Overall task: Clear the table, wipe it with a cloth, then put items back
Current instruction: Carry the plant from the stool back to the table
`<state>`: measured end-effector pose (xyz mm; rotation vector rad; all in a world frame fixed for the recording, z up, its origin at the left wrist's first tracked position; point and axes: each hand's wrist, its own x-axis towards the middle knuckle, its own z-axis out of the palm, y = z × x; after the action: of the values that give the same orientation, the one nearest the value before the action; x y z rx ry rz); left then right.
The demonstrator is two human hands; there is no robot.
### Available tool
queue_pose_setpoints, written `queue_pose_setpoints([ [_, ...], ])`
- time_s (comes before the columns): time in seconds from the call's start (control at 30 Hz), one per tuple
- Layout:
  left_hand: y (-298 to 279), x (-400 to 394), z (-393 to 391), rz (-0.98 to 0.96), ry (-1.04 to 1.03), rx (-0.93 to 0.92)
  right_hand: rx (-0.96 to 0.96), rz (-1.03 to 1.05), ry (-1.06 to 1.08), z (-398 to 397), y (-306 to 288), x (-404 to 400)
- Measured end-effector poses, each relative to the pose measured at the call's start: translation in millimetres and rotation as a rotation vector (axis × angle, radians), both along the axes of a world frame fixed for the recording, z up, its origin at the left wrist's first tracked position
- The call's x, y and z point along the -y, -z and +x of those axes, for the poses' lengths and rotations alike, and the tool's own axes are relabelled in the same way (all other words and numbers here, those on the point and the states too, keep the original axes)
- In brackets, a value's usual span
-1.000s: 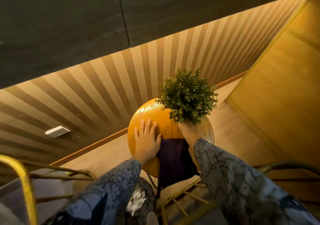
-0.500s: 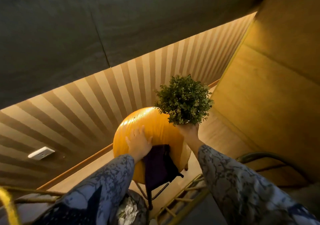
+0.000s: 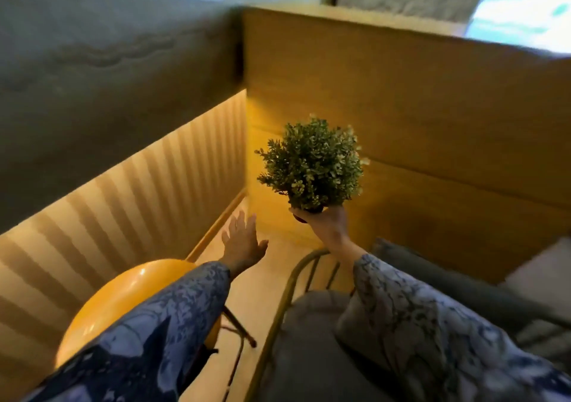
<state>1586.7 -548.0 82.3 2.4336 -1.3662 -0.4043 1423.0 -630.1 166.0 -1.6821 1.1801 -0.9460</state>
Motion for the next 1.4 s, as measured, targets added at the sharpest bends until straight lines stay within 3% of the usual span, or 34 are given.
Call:
queue_pose_setpoints([
  [0.33, -47, 101, -226, -0.085, 0.507, -0.031, -0.153, -0.189, 0.418, -249, -20, 24],
  [0.53, -43, 106, -372, -0.043, 0.674, 0.002, -0.021, -0.059, 0.586, -399, 7, -5],
  [0.83, -10, 92, -604, 0.032, 0.867, -0.054, -0.012, 0.162, 0.685, -627, 56, -54],
  [1.03, 5, 67, -745, 0.081, 1.042, -0.036, 0.024, 0.218, 0.876, -753, 55, -113],
  [1.4, -11, -34, -978, 0.022, 1.646, 0.090, 0.190, 0.109, 1.531, -910, 50, -305],
])
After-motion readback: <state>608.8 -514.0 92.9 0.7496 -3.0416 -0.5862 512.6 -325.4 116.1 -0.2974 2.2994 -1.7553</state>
